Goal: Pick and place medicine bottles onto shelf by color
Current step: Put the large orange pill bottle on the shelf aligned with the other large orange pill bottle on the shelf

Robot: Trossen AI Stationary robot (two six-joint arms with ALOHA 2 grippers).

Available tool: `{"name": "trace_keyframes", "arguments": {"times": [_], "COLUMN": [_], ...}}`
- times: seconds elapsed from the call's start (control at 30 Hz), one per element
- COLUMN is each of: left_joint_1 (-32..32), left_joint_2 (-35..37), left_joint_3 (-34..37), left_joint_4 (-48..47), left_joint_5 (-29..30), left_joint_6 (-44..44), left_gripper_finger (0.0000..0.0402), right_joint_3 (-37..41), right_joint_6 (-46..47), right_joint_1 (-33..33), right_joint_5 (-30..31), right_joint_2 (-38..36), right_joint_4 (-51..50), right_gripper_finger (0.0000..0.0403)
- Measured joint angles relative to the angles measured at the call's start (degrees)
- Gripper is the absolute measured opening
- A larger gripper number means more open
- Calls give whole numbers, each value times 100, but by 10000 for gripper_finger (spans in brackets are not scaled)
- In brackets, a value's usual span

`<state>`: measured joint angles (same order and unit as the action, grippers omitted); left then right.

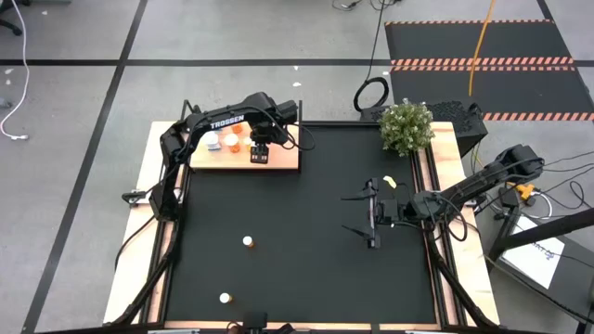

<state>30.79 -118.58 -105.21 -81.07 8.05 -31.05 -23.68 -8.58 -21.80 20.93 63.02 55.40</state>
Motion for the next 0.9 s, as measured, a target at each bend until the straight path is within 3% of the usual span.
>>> {"name": "trace_keyframes", "arguments": {"times": [0.9], "left_joint_1": [-38], "left_joint_2": [0], "left_joint_3": [4], "left_joint_4": [687], "left_joint_5": [554], "left_joint_6": [-139], "left_gripper_finger": [241], "right_joint_3": [0], "right_joint_6": [0], "right_joint_1": [0], "right_joint_5": [-2], "right_joint_2": [0], "right_joint_4": [-38], "right_gripper_finger": [329]}}
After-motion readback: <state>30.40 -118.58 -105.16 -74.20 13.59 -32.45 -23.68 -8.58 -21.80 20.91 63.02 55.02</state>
